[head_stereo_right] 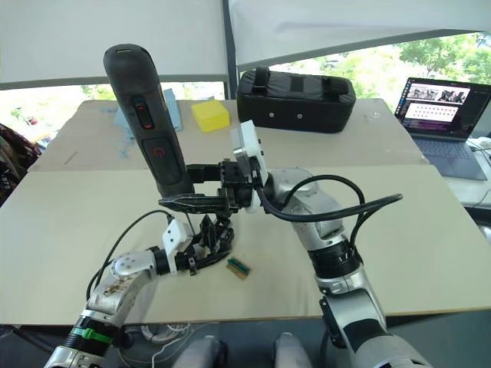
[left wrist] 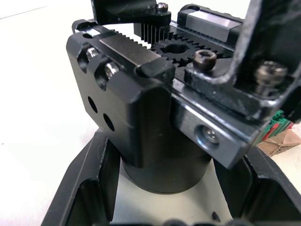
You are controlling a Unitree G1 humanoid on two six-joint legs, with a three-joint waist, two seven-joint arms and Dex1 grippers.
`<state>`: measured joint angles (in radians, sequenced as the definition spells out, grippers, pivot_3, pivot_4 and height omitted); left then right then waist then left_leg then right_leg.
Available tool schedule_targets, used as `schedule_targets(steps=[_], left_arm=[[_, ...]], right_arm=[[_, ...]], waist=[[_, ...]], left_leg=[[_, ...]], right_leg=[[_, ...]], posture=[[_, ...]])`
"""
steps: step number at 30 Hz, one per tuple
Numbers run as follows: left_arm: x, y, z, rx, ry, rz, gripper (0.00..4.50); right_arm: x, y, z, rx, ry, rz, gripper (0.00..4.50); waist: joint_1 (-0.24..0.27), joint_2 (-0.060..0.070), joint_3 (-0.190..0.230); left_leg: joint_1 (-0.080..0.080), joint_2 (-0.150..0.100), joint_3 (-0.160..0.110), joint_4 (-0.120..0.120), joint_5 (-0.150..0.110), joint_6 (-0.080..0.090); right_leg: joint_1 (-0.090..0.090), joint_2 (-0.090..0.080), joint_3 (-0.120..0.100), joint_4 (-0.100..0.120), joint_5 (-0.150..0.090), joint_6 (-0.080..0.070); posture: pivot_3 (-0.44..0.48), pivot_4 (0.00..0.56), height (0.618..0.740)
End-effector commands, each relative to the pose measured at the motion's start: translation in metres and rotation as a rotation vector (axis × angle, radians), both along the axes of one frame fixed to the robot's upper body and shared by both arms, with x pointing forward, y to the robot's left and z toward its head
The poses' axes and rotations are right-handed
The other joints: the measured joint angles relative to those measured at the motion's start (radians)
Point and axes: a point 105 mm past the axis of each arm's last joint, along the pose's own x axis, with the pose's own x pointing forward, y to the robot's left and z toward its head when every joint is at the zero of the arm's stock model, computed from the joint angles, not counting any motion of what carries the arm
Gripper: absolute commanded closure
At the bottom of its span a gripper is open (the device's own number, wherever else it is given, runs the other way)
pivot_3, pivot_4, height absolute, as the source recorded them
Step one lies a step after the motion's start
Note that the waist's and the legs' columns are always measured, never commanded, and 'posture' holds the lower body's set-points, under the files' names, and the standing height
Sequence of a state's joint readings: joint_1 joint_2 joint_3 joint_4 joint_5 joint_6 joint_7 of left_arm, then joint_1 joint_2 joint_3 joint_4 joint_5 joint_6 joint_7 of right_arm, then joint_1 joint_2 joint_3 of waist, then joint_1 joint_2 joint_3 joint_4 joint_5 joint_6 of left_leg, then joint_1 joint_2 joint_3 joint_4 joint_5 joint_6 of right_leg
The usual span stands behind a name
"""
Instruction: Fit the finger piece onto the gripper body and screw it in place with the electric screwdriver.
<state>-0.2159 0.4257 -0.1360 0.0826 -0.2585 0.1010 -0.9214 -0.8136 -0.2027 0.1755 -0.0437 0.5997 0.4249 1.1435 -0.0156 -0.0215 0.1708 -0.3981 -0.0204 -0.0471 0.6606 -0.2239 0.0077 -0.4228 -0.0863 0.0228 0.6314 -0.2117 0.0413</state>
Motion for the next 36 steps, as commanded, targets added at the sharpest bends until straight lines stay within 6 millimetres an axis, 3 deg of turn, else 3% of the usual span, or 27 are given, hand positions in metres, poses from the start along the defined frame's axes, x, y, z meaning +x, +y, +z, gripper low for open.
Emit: schedule_targets(steps=[1, 36], left_arm=[[-0.007, 0.003, -0.019, 0.037, 0.072, -0.004, 2.19], [-0.007, 0.002, -0.017, 0.026, 0.067, -0.005, 2.19]], right_arm=[[-0.002, 0.0, 0.01, 0.035, -0.045, -0.01, 2.6], [0.011, 0.001, -0.018, -0.03, -0.008, -0.084, 2.6]], waist=[[0.0, 0.0, 0.0], [0.0, 0.0, 0.0]], left_leg=[[0.0, 0.0, 0.0, 0.0, 0.0, 0.0], [0.0, 0.0, 0.0, 0.0, 0.0, 0.0]], right_leg=[[0.0, 0.0, 0.0, 0.0, 0.0, 0.0], [0.0, 0.0, 0.0, 0.0, 0.0, 0.0]], posture=[[0.0, 0.15, 0.74], [0.0, 0.15, 0.74]])
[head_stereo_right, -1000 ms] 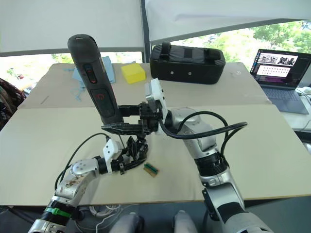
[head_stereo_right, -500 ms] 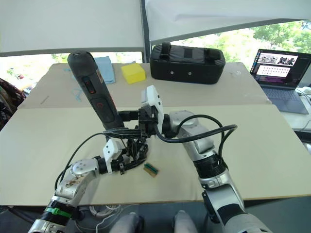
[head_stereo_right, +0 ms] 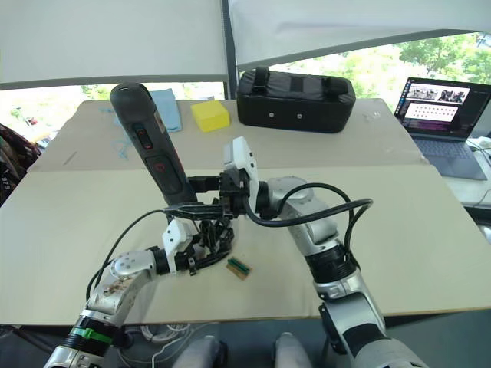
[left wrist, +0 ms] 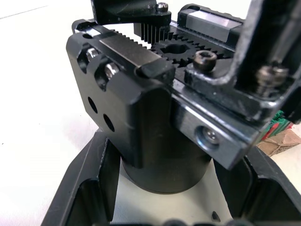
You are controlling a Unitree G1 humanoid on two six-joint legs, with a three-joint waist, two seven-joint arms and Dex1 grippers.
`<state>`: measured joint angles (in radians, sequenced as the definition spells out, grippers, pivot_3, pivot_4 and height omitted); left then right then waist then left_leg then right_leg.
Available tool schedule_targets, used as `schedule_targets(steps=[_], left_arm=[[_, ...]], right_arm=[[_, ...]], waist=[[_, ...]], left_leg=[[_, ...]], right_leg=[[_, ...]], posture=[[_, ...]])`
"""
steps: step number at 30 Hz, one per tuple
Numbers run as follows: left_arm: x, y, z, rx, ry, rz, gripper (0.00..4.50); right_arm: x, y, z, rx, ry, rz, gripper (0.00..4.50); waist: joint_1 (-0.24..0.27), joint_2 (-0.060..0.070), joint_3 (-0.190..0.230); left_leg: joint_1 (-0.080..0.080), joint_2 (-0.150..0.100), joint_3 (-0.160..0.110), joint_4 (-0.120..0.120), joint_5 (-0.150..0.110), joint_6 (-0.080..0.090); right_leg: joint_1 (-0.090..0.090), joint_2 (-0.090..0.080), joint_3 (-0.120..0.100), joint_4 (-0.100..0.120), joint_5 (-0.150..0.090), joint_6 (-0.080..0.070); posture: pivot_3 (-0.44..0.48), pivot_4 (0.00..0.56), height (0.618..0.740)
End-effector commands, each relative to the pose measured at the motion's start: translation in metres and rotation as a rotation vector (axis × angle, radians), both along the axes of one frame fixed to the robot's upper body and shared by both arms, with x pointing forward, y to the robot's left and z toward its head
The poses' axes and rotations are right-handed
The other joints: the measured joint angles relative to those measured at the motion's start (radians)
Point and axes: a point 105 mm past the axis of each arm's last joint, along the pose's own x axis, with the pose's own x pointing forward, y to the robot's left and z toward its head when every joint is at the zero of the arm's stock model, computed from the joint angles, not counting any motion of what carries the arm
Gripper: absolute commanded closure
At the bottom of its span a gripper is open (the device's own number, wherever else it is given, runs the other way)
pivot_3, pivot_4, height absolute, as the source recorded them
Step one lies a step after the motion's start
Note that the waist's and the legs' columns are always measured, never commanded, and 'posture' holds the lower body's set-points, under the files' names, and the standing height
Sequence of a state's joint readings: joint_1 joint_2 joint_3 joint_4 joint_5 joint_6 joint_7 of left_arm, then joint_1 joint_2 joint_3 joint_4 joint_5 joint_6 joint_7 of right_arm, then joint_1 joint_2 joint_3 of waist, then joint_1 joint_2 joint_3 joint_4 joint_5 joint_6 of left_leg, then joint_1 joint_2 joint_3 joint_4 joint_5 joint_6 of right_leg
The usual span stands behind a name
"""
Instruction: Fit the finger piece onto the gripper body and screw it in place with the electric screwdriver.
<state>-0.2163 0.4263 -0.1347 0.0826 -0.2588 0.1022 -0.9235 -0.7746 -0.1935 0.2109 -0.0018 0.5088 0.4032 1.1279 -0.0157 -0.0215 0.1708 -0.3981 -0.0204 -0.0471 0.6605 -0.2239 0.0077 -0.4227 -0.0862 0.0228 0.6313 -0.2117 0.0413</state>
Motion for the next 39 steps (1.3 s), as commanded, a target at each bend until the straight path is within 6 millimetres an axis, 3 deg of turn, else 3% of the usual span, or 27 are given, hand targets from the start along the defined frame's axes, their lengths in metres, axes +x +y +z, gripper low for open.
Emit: schedule_targets(steps=[1, 30, 39], left_arm=[[-0.007, 0.002, -0.017, 0.025, 0.067, -0.003, 2.19], [-0.006, 0.003, -0.017, 0.027, 0.07, -0.003, 2.19], [-0.006, 0.003, -0.017, 0.025, 0.068, 0.002, 2.19]], right_arm=[[0.001, -0.004, 0.007, 0.042, -0.037, -0.021, 2.6], [0.011, 0.0, -0.041, -0.112, 0.031, -0.137, 2.6], [0.011, -0.002, -0.054, -0.18, 0.046, -0.142, 2.6]], waist=[[0.0, 0.0, 0.0], [-0.001, 0.002, -0.007], [-0.002, 0.003, -0.008]], left_leg=[[0.0, 0.0, 0.0, 0.0, 0.0, 0.0], [0.006, 0.0, 0.001, -0.001, 0.0, 0.0], [0.017, 0.001, 0.0, -0.003, 0.0, 0.0]], right_leg=[[0.0, 0.0, 0.0, 0.0, 0.0, 0.0], [0.005, 0.0, 0.0, 0.0, 0.0, 0.0], [0.017, 0.001, 0.0, -0.003, -0.002, 0.001]], posture=[[0.0, 0.15, 0.74], [0.0, 0.15, 0.74], [0.0, 0.15, 0.74]])
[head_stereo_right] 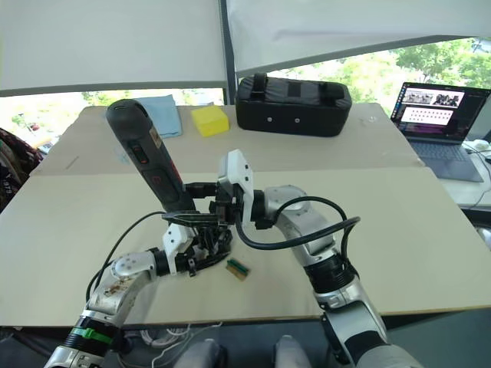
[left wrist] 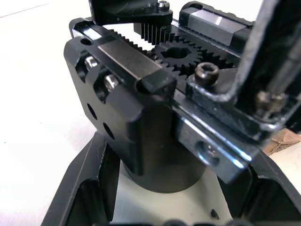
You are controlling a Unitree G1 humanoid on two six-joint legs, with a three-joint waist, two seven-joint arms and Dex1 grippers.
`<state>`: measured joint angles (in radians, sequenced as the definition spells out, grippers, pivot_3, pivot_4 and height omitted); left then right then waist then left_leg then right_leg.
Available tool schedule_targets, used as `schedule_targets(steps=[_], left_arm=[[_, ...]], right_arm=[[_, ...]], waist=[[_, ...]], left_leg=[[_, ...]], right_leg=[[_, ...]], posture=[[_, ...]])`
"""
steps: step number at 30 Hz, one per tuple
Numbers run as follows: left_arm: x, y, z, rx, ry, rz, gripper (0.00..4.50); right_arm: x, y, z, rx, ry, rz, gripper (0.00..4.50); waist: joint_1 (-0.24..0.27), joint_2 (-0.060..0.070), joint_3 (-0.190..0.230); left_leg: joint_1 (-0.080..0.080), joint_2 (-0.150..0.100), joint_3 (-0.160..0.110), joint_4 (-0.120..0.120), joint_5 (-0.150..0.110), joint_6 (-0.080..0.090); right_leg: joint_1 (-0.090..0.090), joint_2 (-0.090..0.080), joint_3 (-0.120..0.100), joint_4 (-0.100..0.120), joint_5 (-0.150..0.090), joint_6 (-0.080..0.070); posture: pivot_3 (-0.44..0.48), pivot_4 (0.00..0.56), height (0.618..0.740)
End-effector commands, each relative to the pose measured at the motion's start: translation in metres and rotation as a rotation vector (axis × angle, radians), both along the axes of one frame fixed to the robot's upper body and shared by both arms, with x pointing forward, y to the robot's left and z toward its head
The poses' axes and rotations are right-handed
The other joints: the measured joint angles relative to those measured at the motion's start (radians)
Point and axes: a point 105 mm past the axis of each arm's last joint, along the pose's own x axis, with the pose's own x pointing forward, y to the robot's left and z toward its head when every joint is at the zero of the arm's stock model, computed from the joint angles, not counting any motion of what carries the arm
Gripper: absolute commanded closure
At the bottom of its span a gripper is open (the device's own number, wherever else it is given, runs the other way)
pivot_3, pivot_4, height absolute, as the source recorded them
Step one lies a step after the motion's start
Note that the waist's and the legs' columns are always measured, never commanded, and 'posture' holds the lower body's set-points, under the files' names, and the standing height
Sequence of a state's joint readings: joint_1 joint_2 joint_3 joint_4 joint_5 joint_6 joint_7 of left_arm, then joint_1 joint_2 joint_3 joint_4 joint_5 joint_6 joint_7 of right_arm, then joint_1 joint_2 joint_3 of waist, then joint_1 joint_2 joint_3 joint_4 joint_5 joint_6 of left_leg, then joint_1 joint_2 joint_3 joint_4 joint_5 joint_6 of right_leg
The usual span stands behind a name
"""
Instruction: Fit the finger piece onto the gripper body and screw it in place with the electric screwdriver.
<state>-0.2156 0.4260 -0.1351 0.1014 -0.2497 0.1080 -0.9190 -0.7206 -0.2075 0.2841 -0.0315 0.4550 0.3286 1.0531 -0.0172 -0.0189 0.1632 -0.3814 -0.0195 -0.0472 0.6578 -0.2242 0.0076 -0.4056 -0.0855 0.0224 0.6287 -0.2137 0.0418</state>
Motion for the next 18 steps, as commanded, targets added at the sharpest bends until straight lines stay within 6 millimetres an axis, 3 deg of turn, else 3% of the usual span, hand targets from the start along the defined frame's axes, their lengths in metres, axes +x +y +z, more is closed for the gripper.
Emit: schedule_targets(steps=[1, 13, 18], left_arm=[[-0.006, 0.001, -0.012, 0.013, 0.046, -0.012, 2.19], [-0.005, 0.001, -0.011, 0.01, 0.035, -0.004, 2.19], [-0.004, 0.001, -0.011, 0.008, 0.034, -0.003, 2.19]], right_arm=[[0.014, -0.009, -0.038, -0.143, 0.108, -0.089, 2.6], [0.032, -0.017, -0.049, -0.179, 0.186, -0.221, 2.6], [0.029, -0.016, -0.049, -0.176, 0.142, -0.197, 2.6]], waist=[[0.0, 0.001, -0.001], [0.0, 0.007, -0.009], [0.0, 0.009, -0.011]], left_leg=[[0.0, 0.0, 0.0, 0.0, 0.0, 0.0], [0.002, 0.0, -0.001, -0.001, 0.0, 0.0], [0.002, 0.001, -0.001, -0.001, 0.0, 0.0]], right_leg=[[0.0, 0.0, 0.0, 0.0, 0.0, 0.0], [0.002, 0.0, 0.0, 0.0, -0.005, 0.006], [0.002, 0.0, 0.0, 0.0, -0.005, 0.007]], posture=[[0.0, 0.15, 0.74], [0.0, 0.15, 0.74], [0.0, 0.15, 0.74]])
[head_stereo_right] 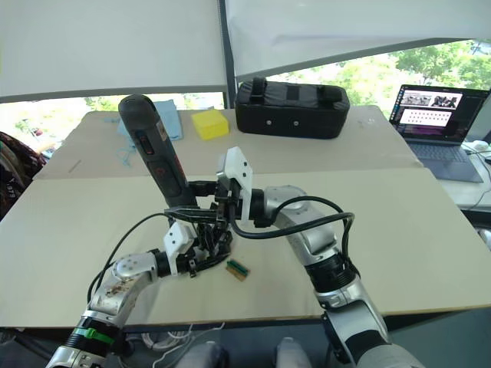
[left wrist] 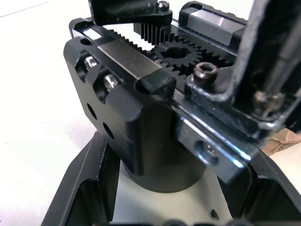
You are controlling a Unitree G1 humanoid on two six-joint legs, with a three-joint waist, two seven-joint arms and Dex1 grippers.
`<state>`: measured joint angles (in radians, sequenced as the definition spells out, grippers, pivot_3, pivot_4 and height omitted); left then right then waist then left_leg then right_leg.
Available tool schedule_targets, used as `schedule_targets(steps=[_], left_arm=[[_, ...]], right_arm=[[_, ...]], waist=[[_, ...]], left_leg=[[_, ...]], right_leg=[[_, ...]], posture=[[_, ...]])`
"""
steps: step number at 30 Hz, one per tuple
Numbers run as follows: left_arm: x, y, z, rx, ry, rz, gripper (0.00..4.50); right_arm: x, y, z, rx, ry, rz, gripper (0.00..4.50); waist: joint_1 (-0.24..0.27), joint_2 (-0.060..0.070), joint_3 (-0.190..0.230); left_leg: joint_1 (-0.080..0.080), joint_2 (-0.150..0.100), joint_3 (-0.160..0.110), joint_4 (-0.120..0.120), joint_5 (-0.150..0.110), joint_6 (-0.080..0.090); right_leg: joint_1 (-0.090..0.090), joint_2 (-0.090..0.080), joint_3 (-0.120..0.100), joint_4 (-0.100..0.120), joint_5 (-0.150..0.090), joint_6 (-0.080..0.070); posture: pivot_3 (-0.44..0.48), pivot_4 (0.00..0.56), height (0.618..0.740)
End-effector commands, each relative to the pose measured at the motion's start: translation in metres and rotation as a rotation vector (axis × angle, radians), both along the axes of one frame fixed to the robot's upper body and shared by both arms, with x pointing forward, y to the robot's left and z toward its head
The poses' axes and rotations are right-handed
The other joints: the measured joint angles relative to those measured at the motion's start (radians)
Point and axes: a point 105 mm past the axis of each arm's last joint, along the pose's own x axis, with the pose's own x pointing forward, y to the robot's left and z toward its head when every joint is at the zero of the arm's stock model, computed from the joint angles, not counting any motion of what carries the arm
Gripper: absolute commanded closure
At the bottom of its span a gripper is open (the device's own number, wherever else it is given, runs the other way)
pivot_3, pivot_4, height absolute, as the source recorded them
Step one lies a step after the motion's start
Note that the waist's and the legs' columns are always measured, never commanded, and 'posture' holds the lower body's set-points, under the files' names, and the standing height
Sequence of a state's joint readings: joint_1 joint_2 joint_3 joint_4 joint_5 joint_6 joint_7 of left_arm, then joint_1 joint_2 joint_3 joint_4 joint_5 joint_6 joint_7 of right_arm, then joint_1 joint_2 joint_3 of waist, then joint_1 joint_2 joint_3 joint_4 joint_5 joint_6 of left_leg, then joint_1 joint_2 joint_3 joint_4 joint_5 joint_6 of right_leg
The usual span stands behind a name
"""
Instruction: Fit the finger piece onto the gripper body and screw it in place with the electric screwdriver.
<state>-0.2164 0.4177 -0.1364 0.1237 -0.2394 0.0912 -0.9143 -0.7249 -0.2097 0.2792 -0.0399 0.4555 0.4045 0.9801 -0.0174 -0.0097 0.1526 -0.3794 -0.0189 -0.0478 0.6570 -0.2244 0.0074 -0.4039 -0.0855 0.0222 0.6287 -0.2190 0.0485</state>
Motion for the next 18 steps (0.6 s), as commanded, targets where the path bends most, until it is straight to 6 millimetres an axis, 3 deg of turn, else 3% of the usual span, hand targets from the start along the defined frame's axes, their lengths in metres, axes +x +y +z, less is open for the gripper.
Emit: schedule_targets(steps=[1, 5, 18], left_arm=[[-0.005, 0.001, -0.007, 0.005, 0.033, -0.01, 2.19], [-0.004, 0.002, -0.007, 0.001, 0.037, -0.007, 2.19], [-0.009, 0.002, -0.009, -0.001, 0.061, -0.009, 2.19]], right_arm=[[0.016, -0.015, -0.045, -0.154, 0.071, -0.096, 2.6], [0.004, -0.009, -0.04, -0.131, 0.032, -0.031, 2.6], [-0.004, 0.001, -0.044, -0.12, 0.016, 0.0, 2.6]], waist=[[0.0, 0.0, 0.0], [0.0, 0.0, 0.0], [-0.001, 0.0, 0.0]], left_leg=[[0.0, 0.0, 0.0, 0.0, 0.0, 0.0], [0.0, 0.0, 0.0, 0.0, 0.0, 0.0], [0.0, 0.001, 0.0, -0.001, 0.0, 0.0]], right_leg=[[0.0, 0.0, 0.0, 0.0, 0.0, 0.0], [0.0, 0.0, 0.0, 0.0, -0.001, 0.0], [0.0, 0.0, 0.0, -0.001, -0.002, 0.0]], posture=[[0.0, 0.15, 0.74], [0.0, 0.15, 0.74], [0.0, 0.15, 0.74]])
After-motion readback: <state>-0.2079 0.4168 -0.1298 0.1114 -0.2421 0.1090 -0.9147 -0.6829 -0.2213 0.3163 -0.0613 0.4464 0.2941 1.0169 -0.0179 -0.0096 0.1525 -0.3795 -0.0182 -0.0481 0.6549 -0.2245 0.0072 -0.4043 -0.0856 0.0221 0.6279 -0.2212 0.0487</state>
